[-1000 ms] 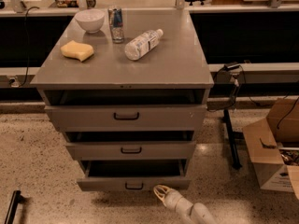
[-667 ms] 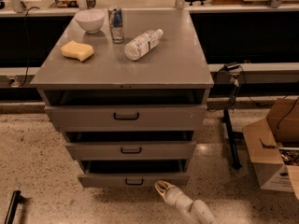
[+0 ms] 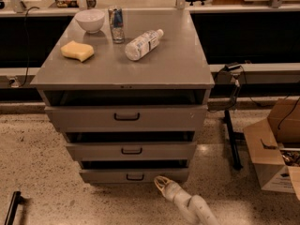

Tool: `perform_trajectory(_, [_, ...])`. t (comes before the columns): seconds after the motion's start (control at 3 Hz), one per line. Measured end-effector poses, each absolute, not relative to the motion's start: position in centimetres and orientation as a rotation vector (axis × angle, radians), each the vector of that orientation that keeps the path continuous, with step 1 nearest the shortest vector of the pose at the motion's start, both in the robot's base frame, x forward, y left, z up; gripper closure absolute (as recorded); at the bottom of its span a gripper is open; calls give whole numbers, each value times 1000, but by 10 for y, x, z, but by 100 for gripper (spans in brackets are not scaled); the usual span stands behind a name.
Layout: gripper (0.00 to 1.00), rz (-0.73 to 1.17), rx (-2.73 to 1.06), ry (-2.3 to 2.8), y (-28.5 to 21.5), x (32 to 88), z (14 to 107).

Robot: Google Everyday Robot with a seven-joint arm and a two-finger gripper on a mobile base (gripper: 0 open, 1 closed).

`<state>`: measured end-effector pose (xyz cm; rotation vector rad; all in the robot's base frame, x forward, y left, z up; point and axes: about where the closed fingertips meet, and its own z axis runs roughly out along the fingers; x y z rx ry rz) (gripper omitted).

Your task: Close bottom drawer

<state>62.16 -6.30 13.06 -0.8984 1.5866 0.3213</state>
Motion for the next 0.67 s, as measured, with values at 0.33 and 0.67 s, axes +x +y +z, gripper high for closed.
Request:
perform_trajectory(0.33, [100,319,-903,1582,-59,632,133])
perform_trajectory(0.67, [100,333,-911,1571,-54,634,134])
